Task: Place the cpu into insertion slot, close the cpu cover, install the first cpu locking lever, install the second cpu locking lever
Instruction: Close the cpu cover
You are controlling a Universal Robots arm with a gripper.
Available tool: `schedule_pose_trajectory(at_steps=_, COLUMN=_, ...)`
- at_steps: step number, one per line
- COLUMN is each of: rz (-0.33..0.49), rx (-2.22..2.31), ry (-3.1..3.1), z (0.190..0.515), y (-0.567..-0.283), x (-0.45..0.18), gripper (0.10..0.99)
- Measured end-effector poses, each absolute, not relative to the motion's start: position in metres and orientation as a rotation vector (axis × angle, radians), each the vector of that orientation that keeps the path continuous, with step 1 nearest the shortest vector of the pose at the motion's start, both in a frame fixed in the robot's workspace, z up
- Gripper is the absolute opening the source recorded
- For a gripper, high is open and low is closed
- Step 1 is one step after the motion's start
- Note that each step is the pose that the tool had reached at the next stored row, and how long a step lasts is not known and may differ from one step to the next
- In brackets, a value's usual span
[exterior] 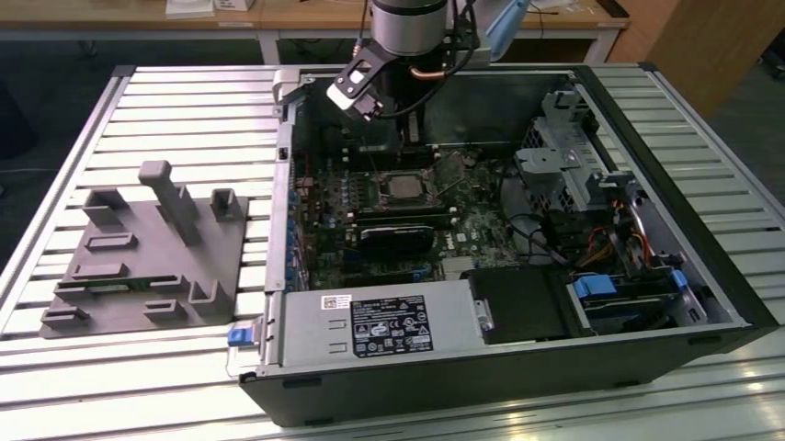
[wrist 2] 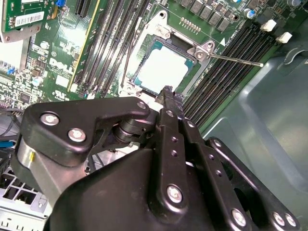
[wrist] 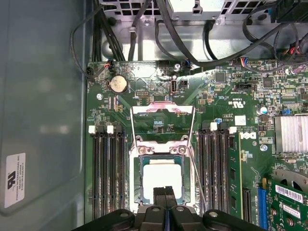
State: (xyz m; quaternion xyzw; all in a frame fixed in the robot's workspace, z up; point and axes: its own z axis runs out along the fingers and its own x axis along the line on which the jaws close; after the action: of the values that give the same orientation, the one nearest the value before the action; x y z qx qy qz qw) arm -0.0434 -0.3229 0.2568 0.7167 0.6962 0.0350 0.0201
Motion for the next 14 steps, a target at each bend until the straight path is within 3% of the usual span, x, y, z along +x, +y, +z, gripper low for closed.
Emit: schedule_pose_trajectory(at_steps=14, rz=0.103, rx=2.226, ry=2.162, z=0.257, y=-0.323, x=-0.023, gripper=0.106)
